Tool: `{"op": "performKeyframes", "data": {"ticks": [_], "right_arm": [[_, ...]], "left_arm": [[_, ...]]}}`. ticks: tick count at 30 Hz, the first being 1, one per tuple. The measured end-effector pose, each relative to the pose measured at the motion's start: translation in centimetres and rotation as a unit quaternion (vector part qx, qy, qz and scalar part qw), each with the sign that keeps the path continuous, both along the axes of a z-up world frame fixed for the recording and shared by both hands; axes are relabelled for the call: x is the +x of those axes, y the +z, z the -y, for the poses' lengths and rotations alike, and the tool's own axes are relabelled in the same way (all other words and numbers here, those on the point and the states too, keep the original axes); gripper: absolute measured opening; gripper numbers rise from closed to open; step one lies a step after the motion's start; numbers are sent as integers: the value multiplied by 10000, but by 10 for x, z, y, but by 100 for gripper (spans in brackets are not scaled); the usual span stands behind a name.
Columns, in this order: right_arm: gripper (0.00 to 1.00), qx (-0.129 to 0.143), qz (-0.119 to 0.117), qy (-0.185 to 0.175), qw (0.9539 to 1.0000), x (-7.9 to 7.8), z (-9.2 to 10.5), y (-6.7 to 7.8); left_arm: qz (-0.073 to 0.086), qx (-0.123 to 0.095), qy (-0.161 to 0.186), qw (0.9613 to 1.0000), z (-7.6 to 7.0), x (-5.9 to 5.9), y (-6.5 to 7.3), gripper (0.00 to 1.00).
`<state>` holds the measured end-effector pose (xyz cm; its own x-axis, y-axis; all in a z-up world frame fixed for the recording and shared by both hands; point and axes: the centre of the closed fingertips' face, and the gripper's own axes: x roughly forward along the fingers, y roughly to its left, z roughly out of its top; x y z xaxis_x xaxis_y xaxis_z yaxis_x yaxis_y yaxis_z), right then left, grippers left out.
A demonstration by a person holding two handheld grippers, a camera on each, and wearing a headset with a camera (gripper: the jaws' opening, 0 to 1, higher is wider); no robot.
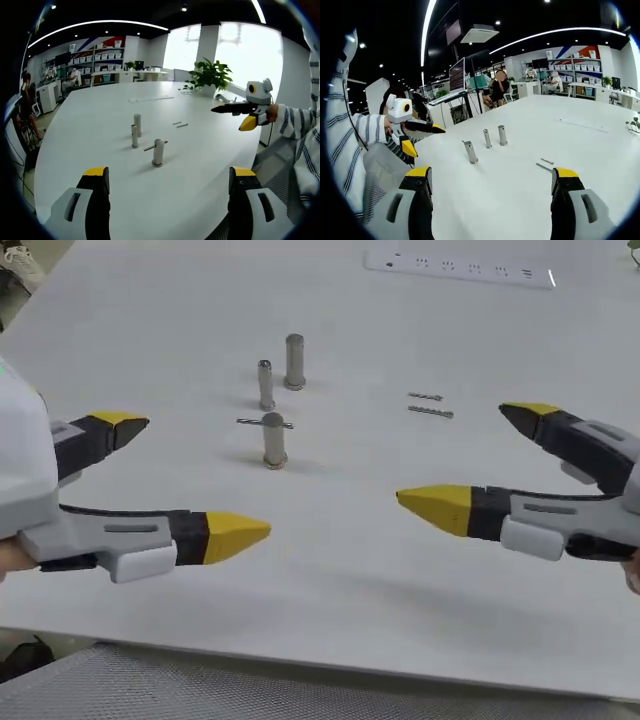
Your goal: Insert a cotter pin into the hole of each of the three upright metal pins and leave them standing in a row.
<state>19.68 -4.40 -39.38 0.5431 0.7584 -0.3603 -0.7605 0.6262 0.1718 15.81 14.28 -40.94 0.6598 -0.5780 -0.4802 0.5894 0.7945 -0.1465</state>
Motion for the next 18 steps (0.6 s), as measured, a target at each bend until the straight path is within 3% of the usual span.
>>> {"op": "performKeyframes", "data": {"ticks": [14,18], "right_arm": [[98,-163,-96,-285,9994,-6,13,-8],[98,-186,-93,-302,9993,-7,14,-9]], "left_arm": [[-41,72,-73,9999,-4,5,-1,97],[28,176,-220,9996,-5,13,6,96]]}}
